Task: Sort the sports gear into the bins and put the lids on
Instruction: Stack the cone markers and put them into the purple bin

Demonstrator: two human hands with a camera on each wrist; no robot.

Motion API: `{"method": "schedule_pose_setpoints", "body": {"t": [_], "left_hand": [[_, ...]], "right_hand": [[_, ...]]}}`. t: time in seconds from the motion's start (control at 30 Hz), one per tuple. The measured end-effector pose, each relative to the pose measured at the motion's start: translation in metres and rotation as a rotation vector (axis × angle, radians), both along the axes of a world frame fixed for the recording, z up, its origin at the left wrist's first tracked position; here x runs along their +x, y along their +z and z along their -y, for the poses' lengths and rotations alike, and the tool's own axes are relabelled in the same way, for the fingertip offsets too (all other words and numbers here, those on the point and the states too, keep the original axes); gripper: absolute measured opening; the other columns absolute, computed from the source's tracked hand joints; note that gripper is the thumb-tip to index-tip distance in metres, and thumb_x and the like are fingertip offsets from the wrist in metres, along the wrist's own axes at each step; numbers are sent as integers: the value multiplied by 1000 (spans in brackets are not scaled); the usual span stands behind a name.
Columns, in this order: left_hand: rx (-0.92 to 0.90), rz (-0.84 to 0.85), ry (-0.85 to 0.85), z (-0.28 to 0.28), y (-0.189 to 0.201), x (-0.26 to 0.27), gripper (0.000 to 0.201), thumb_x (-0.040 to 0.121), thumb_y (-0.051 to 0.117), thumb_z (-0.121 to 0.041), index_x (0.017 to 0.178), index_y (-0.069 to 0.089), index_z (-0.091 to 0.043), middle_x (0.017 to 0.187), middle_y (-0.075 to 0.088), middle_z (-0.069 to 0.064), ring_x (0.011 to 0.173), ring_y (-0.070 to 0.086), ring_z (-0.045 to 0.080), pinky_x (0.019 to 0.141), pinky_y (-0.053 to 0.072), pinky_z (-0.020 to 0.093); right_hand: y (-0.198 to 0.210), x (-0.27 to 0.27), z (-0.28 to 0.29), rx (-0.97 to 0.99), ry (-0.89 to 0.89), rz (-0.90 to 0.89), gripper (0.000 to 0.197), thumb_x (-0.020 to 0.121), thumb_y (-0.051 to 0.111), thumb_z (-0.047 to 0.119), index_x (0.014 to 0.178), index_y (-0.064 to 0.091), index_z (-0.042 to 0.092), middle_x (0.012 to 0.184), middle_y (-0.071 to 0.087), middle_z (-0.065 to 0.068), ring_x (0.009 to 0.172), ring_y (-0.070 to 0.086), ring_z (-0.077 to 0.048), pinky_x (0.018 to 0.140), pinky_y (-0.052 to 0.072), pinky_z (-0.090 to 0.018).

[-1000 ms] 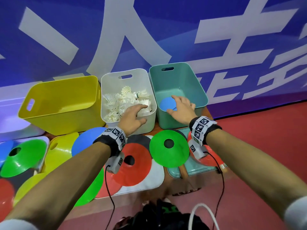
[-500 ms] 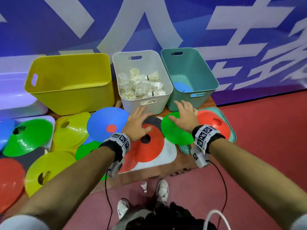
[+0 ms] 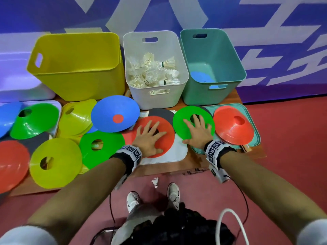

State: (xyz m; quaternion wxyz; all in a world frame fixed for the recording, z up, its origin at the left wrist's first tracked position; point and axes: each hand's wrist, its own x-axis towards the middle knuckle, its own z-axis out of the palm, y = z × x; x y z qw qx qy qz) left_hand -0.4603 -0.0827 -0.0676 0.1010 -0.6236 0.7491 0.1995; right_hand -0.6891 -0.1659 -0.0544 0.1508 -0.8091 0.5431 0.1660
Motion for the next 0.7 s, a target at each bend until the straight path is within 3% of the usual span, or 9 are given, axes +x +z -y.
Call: {"method": "schedule_pose_setpoints", "body": {"t": [0.13, 0.3, 0.47, 0.7], "left_hand": [[67, 55, 113, 2, -11, -15, 92, 79, 60, -65, 153, 10, -43, 162, -20, 2, 148, -17, 32, 115, 1, 65], [23, 102, 211, 0, -21, -32, 103, 71, 60, -75, 152, 5, -43, 159, -26, 4, 147, -19, 34, 110, 4, 70], [13, 131, 257, -2, -25, -40, 106, 69, 64, -72, 152, 4, -42, 159, -26, 4, 146, -19, 36, 108, 13, 72], [-21, 137, 304, -1, -29, -46, 107, 69, 67, -70, 151, 5, -42, 158, -28, 6, 145, -20, 39, 108, 13, 73]], "right_hand": [[-15, -10, -2, -86, 84, -60, 103, 78, 67, 62, 155, 3, 35, 162, -11, -12, 148, -12, -36, 111, 18, -65], [-25, -16, -1, -154, 102, -59, 107, 77, 67, 63, 155, 0, 34, 161, -13, -15, 147, -12, -40, 110, 18, -67], [-27, -20, 4, -127, 120, -41, 108, 78, 68, 60, 154, -3, 35, 161, -16, -15, 147, -14, -42, 109, 21, -69], [-28, -22, 6, -121, 133, -43, 103, 81, 67, 55, 154, -3, 34, 160, -18, -14, 147, -12, -42, 108, 25, -67]]}}
